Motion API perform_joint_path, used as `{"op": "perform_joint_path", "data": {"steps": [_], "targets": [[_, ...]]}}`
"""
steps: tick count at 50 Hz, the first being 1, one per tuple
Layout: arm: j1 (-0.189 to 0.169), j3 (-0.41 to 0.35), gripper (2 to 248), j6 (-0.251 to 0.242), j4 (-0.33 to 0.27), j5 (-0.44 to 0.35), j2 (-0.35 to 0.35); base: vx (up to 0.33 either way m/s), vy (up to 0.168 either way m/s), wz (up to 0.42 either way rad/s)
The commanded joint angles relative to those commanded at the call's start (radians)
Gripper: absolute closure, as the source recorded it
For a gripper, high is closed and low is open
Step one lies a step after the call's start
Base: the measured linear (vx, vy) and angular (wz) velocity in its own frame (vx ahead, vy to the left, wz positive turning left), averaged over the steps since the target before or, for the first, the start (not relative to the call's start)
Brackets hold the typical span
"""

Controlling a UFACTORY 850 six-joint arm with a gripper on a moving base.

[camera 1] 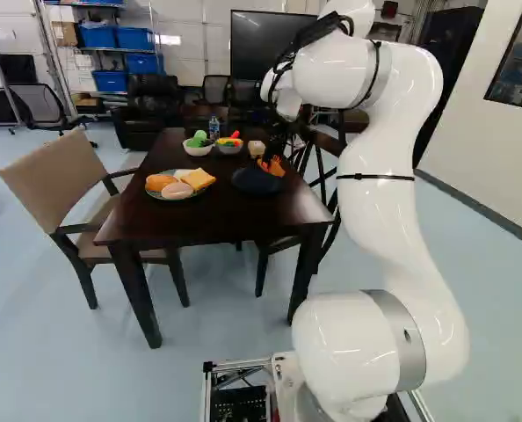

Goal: Move the croissant to the empty plate

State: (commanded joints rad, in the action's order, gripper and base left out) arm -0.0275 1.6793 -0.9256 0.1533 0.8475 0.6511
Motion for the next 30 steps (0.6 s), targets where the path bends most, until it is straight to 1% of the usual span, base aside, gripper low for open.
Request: {"op": "perform_joint_path", "data": {"steps": [26, 30], "targets": [[0.005, 0.026, 118, 0.000, 0.000, 0.000, 0.073, 0.000, 0.000, 0.000], [0.005, 0.026, 118, 0.000, 0.000, 0.000, 0.073, 0.000, 0.000, 0.000]]}}
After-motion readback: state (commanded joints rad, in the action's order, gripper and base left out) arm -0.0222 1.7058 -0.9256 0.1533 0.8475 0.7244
